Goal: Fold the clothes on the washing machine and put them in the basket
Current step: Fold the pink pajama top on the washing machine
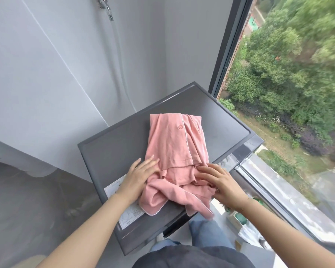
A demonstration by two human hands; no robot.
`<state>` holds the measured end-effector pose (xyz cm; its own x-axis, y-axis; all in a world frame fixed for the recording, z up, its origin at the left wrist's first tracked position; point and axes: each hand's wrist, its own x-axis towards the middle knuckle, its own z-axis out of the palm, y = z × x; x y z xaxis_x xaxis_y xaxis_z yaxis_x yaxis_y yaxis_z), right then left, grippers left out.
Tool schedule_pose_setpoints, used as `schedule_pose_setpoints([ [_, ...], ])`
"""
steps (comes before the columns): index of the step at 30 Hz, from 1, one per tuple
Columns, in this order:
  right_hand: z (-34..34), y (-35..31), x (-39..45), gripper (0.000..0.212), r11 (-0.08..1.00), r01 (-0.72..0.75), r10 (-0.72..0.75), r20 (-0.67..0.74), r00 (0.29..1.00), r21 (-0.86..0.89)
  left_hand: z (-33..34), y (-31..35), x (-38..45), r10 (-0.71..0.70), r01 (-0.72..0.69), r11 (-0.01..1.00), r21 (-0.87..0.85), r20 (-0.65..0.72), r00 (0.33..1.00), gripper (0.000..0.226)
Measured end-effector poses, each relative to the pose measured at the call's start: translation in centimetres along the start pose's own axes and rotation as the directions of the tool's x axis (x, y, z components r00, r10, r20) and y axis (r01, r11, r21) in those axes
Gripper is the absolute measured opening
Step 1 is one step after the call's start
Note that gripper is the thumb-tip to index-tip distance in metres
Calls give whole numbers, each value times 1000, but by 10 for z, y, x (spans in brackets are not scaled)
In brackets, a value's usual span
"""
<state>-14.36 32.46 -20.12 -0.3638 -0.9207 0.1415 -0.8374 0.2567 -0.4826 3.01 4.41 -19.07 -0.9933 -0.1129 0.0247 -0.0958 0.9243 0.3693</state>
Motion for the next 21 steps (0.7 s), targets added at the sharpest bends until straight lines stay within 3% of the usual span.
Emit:
schedule_pose_setpoints([
  [2,-9,-5,10,37,1000,-8,10,-64,998,29,-6,6,4,-50,52,995,-87,29,998,33],
  [4,-15,-5,20,29,996,-55,62,-95,994,77,-25,12,10,-209,228,948,-222,104,972,32],
  [6,-31,-11,30,30,936,-200,222,-42,974,291,-44,16,17,-314,357,890,-283,187,931,15],
  [8,-53,-18,39,33,745,-360,382,83,920,562,-56,18,22,-341,437,792,-426,286,896,32],
  [9,-64,-21,45,30,641,-384,421,114,900,665,-59,19,26,-403,518,667,-536,326,855,36],
  [10,-73,-22,53,22,604,-387,454,98,885,697,-65,21,30,-437,544,578,-609,333,836,36],
  [12,-87,-20,72,13,478,-401,515,121,849,781,-76,25,43,-462,511,467,-721,294,837,17],
  [13,-89,-18,84,17,343,-418,558,176,811,841,-81,28,51,-461,493,395,-775,297,836,8],
  [15,-85,-3,113,24,174,-509,649,290,703,843,-77,26,71,-514,513,242,-824,340,788,24],
  [19,-58,17,146,41,158,-710,754,380,536,686,-40,17,76,-640,684,-23,-729,536,550,43],
  [21,-54,17,148,46,122,-728,758,410,507,675,-29,13,71,-658,660,-83,-746,539,526,44],
])
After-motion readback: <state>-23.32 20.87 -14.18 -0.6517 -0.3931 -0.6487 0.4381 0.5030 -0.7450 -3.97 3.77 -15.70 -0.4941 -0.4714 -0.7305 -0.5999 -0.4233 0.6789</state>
